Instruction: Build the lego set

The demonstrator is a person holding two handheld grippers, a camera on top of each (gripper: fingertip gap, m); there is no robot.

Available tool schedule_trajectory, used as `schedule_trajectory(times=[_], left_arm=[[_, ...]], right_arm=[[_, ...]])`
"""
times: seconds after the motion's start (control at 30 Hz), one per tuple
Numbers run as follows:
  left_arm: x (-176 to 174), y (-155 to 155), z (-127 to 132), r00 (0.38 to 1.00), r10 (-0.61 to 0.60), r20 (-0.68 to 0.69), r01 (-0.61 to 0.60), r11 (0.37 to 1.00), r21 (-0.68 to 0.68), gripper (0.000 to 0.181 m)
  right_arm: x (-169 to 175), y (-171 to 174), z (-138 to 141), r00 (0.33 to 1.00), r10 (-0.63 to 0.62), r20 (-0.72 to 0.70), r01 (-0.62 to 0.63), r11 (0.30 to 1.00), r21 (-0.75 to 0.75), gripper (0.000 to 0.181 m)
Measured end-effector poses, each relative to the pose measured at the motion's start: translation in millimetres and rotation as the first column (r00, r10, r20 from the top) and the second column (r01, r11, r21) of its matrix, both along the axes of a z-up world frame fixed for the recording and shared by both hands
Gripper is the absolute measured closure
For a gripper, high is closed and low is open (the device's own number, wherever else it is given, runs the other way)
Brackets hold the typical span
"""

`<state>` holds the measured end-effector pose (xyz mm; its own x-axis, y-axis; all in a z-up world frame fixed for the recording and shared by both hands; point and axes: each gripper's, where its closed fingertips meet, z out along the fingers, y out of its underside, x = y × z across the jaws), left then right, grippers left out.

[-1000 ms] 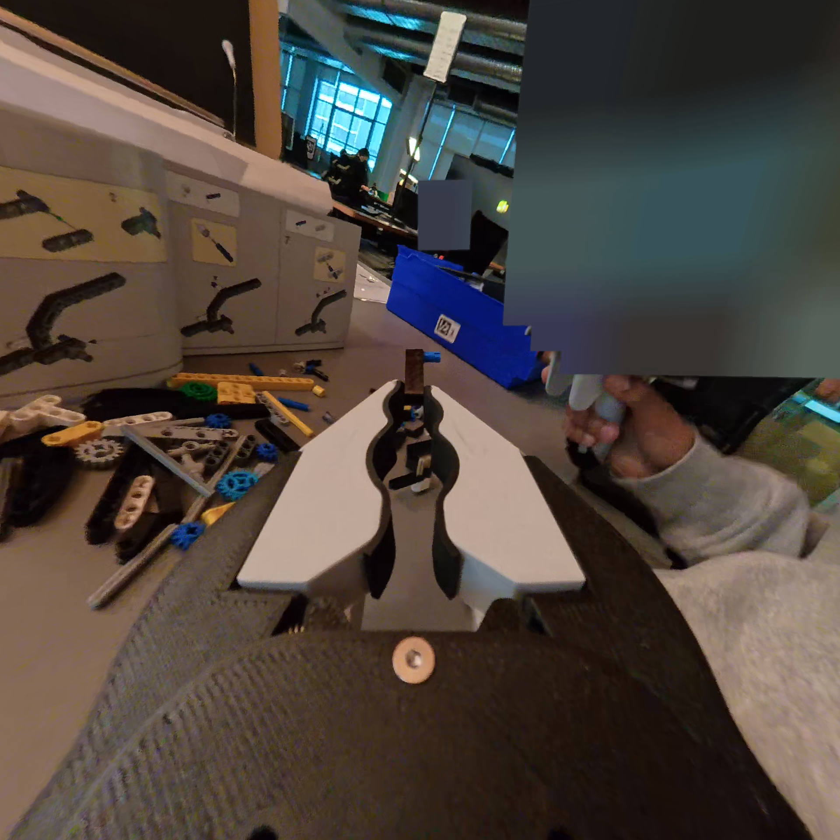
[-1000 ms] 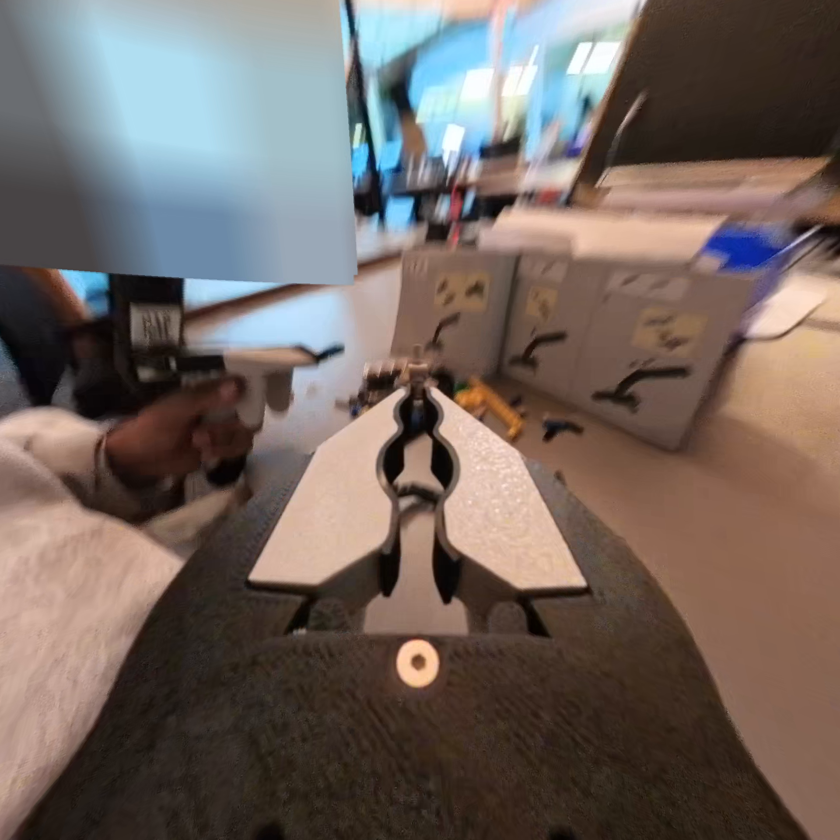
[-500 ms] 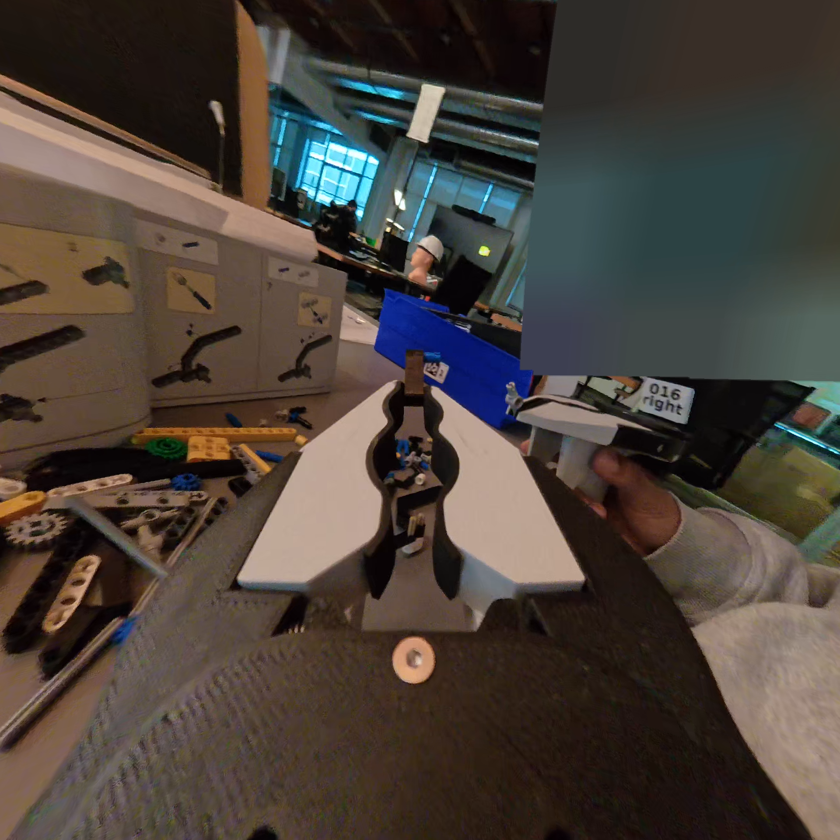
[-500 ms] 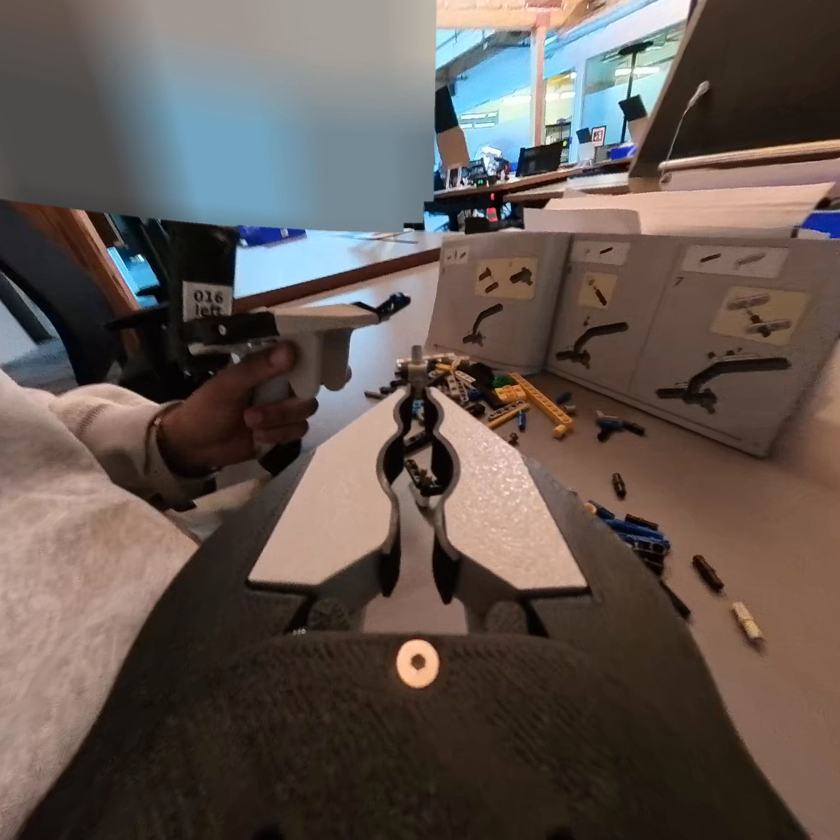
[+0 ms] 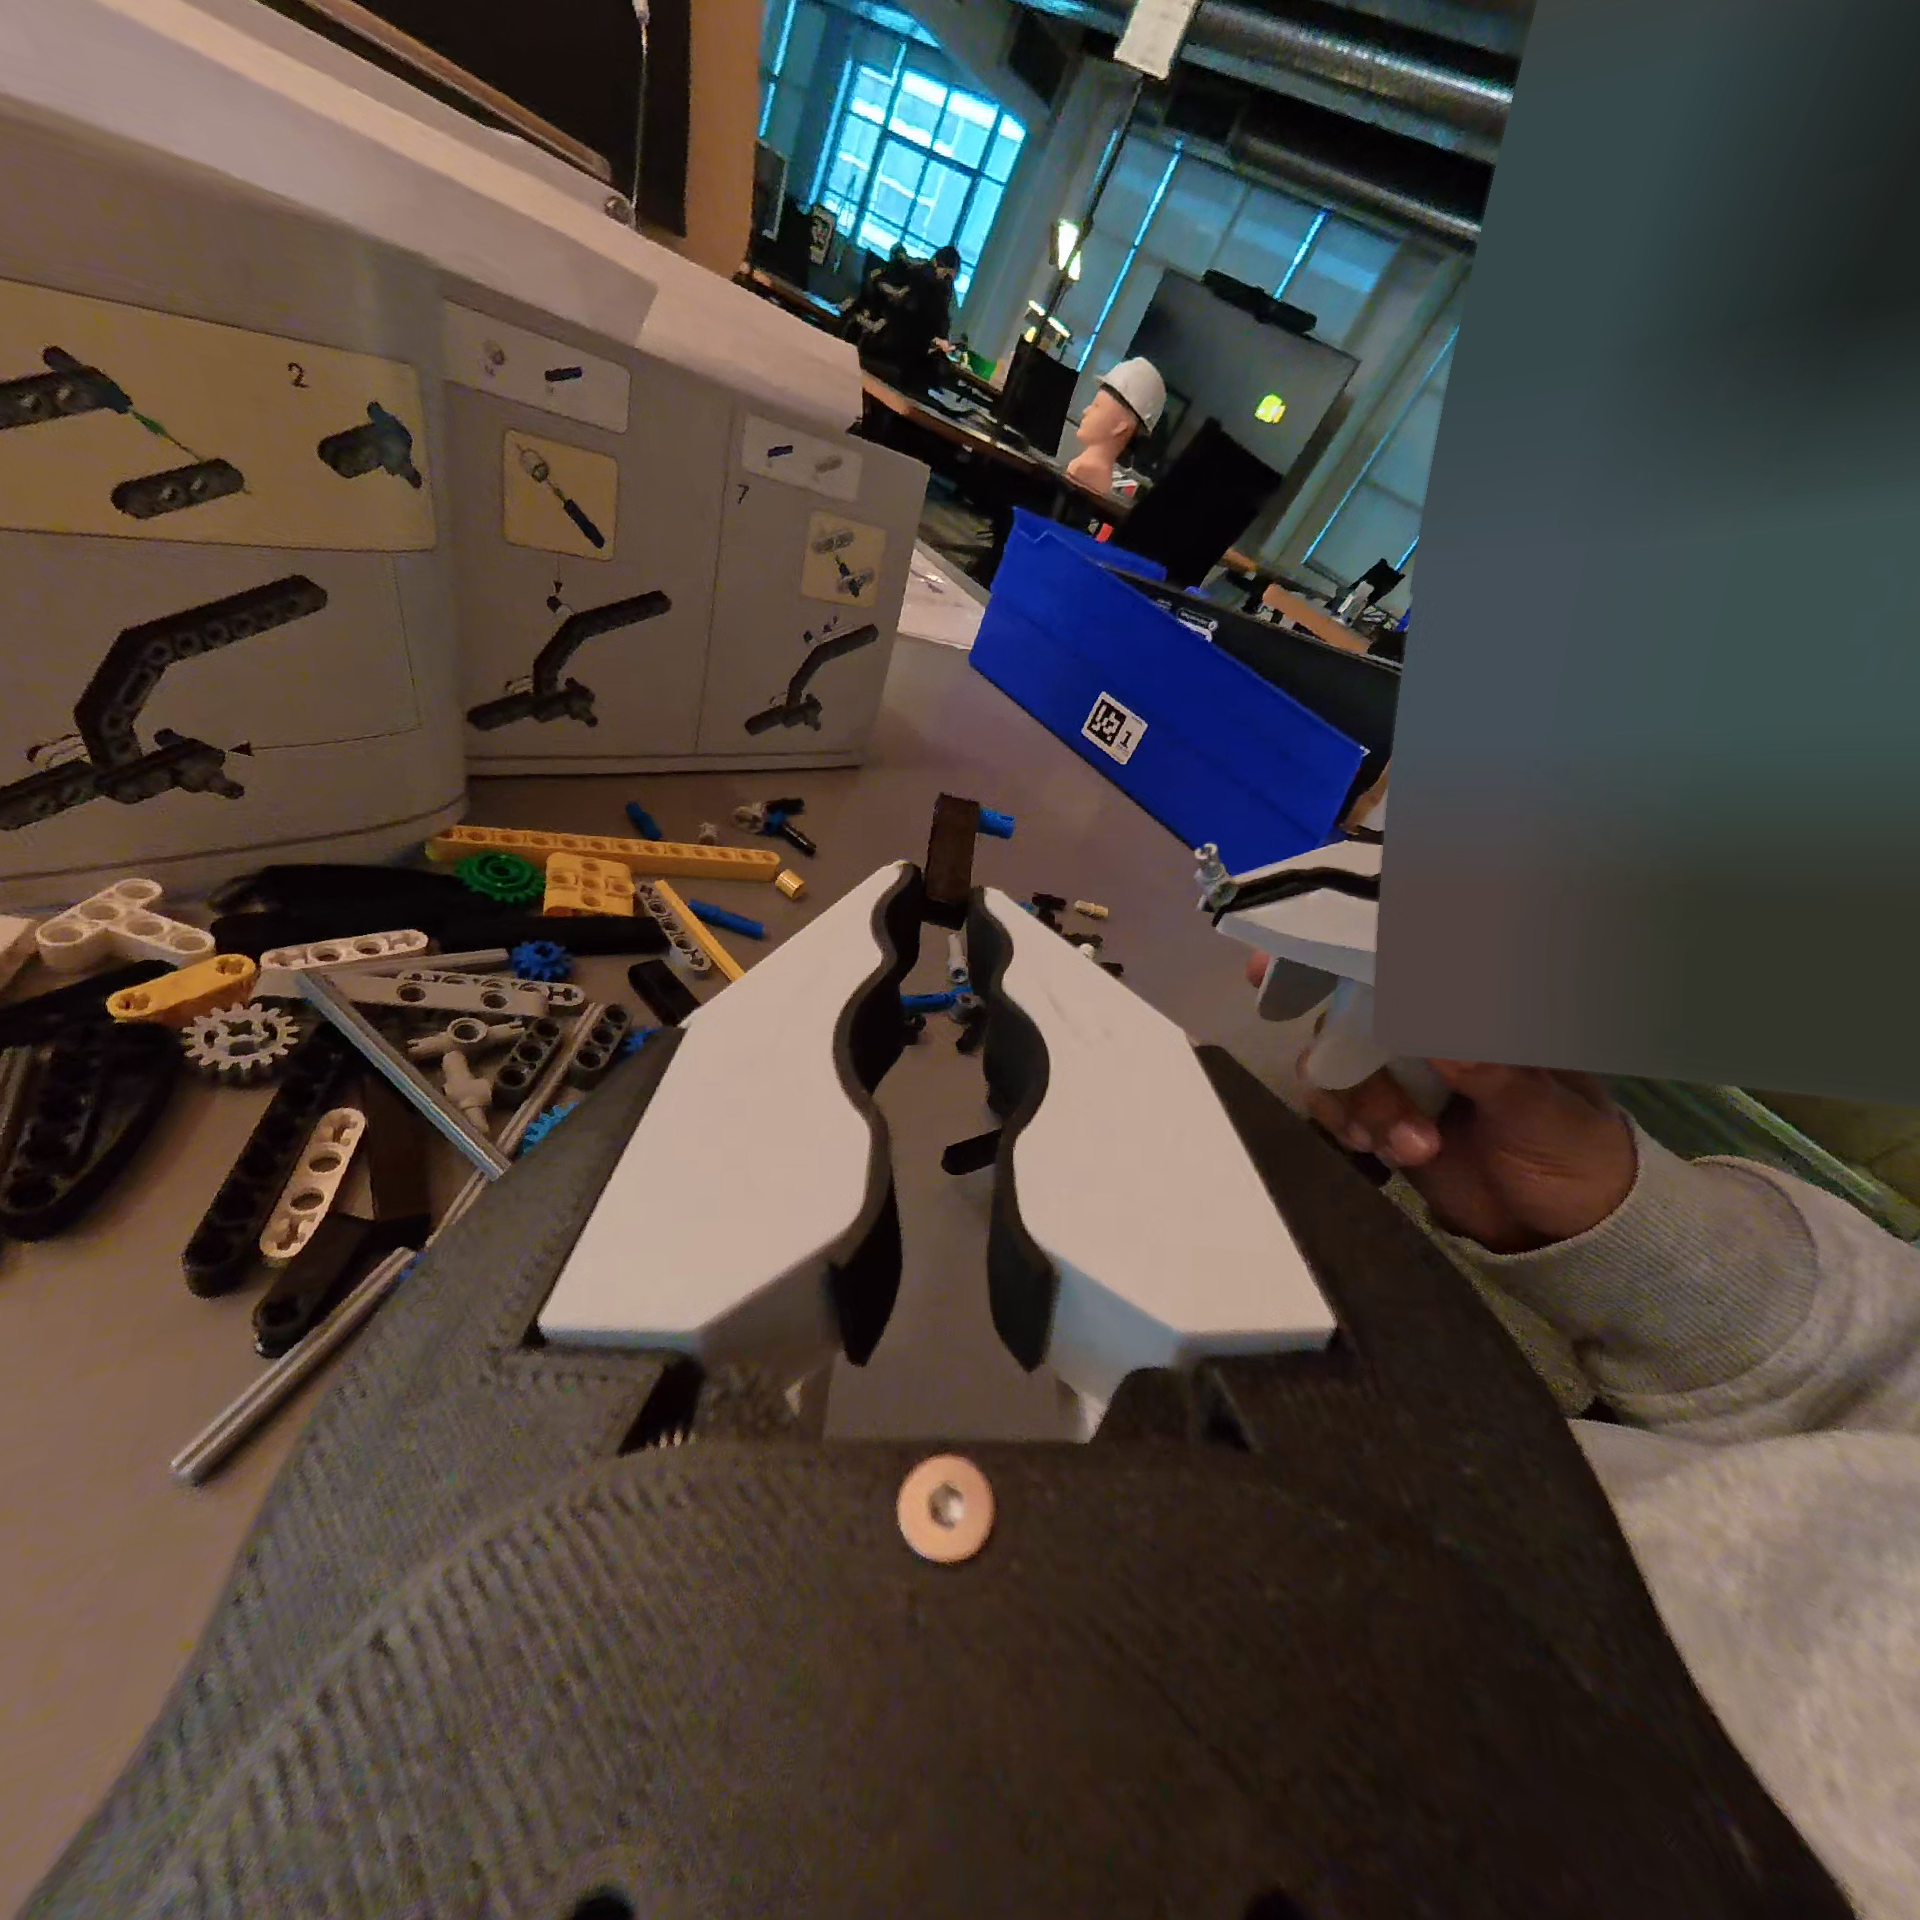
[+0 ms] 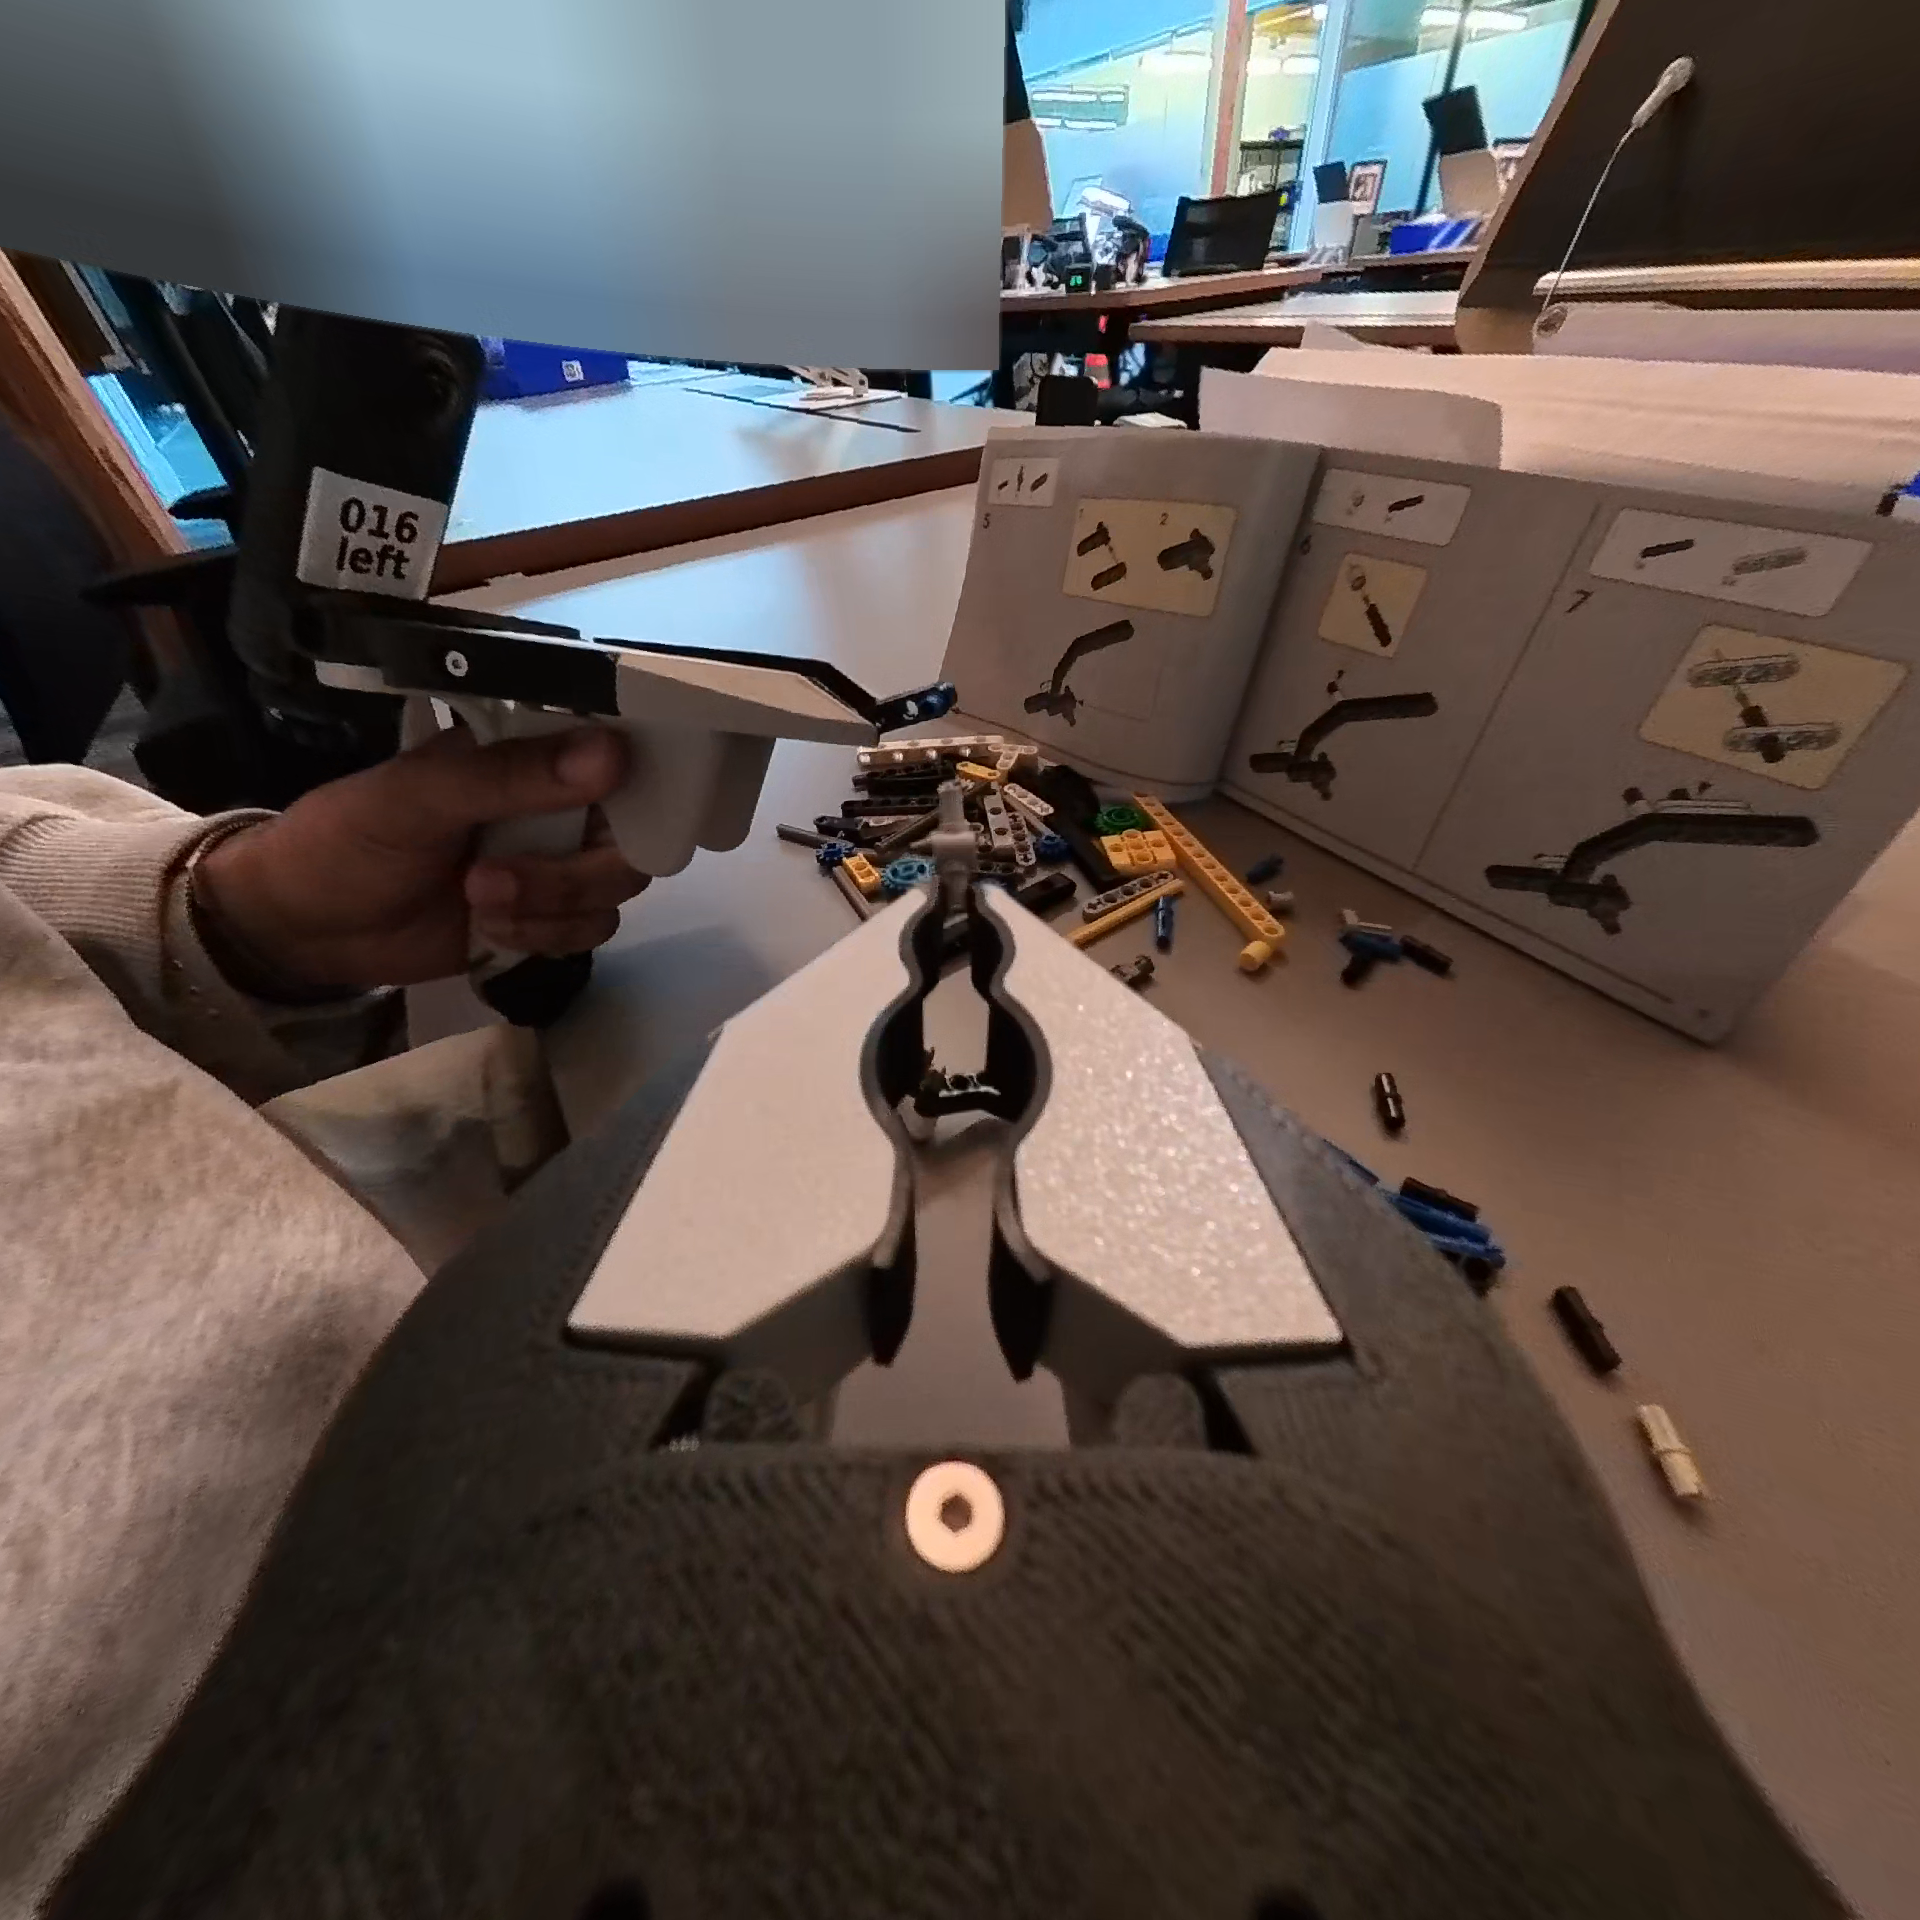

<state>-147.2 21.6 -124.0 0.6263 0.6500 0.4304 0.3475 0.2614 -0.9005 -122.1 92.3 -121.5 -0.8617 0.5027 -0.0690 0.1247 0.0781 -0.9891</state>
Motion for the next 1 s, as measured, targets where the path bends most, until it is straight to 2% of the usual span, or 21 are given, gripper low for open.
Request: schedule_trajectory(times=[0.4,0.63,1.0], left_arm=[[1,3,-2,0.999,-0.040,0.034,0.039,0.999,0.031,0.176],[8,12,-4,0.992,-0.113,0.058,0.110,0.992,0.054,0.175],[9,11,-3,0.990,-0.121,0.066,0.116,0.990,0.077,0.175]], right_arm=[[4,0,4,1.000,0.017,-0.019,-0.017,1.000,-0.019,0.179],[4,-2,3,1.000,0.020,-0.024,-0.020,1.000,-0.005,0.179],[8,-6,1,0.999,0.047,-0.027,-0.046,0.999,0.013,0.179]])
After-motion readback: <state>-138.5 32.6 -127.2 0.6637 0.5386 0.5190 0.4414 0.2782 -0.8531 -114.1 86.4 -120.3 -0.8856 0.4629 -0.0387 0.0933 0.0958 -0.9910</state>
